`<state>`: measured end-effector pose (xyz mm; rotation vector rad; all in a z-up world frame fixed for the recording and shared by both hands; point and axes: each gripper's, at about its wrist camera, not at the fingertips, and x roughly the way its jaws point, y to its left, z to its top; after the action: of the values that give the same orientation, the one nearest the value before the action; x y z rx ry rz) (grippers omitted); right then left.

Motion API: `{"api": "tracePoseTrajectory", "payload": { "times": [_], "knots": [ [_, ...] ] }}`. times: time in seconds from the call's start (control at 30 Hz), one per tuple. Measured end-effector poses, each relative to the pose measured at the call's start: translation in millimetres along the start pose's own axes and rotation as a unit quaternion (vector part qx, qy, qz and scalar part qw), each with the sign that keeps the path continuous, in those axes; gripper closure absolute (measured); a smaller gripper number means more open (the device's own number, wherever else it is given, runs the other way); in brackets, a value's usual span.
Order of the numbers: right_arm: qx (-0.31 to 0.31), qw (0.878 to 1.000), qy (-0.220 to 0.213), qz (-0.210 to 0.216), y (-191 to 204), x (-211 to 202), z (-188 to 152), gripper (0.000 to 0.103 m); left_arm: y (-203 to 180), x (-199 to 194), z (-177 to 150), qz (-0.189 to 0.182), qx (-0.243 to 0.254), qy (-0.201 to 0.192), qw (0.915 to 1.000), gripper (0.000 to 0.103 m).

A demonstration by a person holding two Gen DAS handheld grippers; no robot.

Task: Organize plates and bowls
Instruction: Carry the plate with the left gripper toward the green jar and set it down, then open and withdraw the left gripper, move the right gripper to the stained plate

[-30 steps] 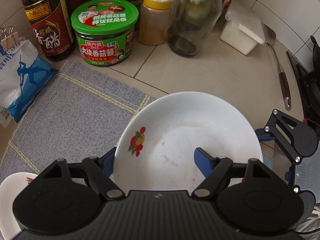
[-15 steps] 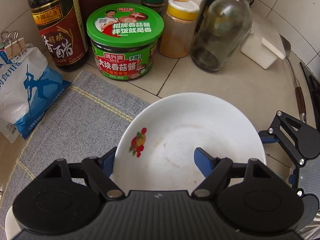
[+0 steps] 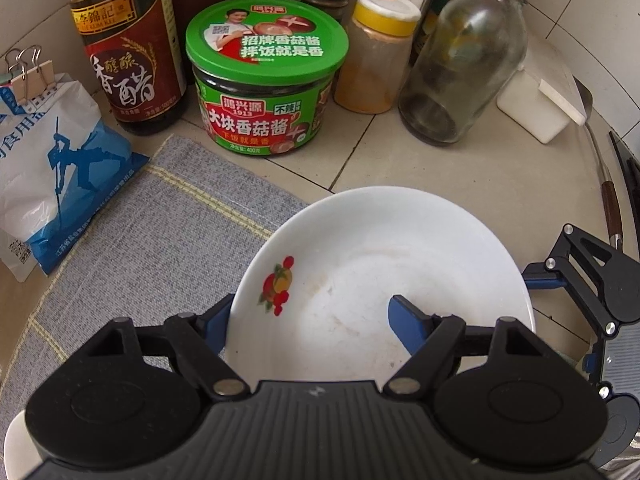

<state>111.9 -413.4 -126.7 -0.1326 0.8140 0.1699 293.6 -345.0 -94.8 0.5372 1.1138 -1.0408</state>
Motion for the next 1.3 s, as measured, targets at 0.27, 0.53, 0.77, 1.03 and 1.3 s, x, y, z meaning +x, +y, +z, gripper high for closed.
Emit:
{"api": "tracePoseTrajectory", "payload": {
  "times": [0.27,0.53,0.77,1.03,1.3],
  "knots": [
    [0.003,1.0,0.003,-0.006,-0.6,-7.8,-3.0,0.0,-3.7,-14.9,-7.5,0.013,-0.003,-0.01,0.9999,0.018],
    [0.01,1.0,0.01,-0.012,6.6,-27.6,-9.8,0.0,-9.7,-55.0,-26.8,0.033,-0.015,-0.041,0.9985,0.017],
    [0.013,1.0,-0.007,-0.014,19.1,-47.4,-6.9,0.0,-30.1,-102.0,-50.9,0.054,-0.03,-0.09,0.994,0.014],
    [0.011,1.0,-0.021,0.002,40.9,-61.8,0.8,0.0,-60.4,-151.9,-96.9,0.098,-0.044,-0.148,0.9832,0.011],
    [0.005,0.999,-0.025,0.022,64.1,-70.6,2.6,0.0,-77.0,-187.4,-159.7,0.146,-0.082,-0.209,0.9636,0.008]
  ]
}}
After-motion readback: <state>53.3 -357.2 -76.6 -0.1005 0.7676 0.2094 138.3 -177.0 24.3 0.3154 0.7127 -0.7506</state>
